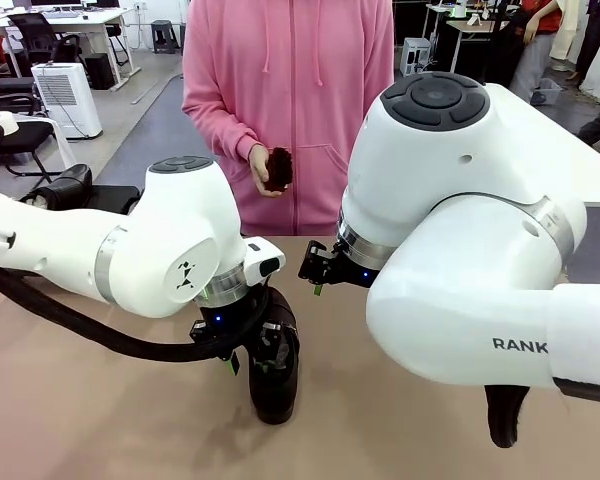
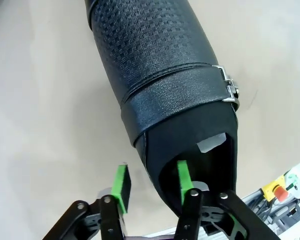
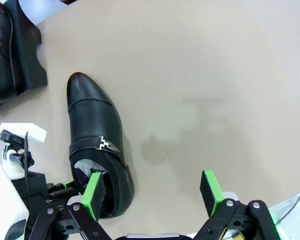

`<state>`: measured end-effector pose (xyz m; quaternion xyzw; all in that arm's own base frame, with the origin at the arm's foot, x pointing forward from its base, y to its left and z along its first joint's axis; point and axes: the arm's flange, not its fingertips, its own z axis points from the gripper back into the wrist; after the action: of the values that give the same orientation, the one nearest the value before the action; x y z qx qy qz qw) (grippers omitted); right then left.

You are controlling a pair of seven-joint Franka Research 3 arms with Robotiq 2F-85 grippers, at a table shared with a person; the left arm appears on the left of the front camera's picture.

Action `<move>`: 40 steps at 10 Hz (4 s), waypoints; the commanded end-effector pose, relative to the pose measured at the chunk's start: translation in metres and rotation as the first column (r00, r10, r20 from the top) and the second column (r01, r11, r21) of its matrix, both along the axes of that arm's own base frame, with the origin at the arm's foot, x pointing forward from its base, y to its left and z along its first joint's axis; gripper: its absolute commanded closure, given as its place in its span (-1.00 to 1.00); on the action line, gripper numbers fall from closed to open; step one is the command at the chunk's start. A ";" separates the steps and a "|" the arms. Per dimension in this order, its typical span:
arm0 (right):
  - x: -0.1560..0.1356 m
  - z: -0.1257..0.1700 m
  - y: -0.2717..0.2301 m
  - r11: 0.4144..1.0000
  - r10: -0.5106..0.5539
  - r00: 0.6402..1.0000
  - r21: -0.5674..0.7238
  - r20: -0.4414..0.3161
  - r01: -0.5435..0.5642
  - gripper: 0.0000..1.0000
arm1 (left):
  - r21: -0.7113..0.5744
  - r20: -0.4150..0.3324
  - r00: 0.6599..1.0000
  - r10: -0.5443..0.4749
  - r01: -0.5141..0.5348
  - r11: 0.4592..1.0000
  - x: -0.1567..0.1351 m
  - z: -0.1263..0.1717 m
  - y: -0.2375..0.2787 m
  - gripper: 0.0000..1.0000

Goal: Organize the shoes by placing them on the stand.
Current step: Place the Shoe from the middle of the table onto the Shoes Stand.

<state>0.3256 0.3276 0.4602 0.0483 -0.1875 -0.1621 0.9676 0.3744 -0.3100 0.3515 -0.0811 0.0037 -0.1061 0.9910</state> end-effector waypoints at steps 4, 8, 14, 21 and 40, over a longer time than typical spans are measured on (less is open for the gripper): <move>0.003 0.004 -0.001 1.000 0.018 1.000 0.017 -0.008 -0.018 -1.00 | 0.004 -0.004 1.000 0.020 -0.020 1.000 0.009 0.000 -0.003 1.00; 0.003 0.004 -0.001 1.000 0.018 1.000 0.017 -0.008 -0.018 -1.00 | -0.013 -0.096 0.991 -0.095 0.094 0.995 -0.010 0.064 0.045 1.00; 0.003 0.004 -0.001 1.000 0.018 1.000 0.017 -0.008 -0.018 -1.00 | -0.060 0.222 0.972 0.077 -0.066 0.996 0.017 0.191 0.206 1.00; 0.003 0.004 -0.001 1.000 0.018 1.000 0.017 -0.008 -0.018 -1.00 | 0.018 0.389 0.889 0.241 -0.269 0.963 0.162 0.157 0.306 1.00; 0.003 0.004 -0.001 1.000 0.018 1.000 0.017 -0.008 -0.018 -1.00 | 0.035 0.367 0.881 0.298 -0.333 0.942 0.208 0.100 0.344 -0.02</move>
<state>0.3263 0.3282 0.4616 0.0494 -0.1881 -0.1619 0.9674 0.5789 0.0360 0.4504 -0.0230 -0.1729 0.0332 0.9841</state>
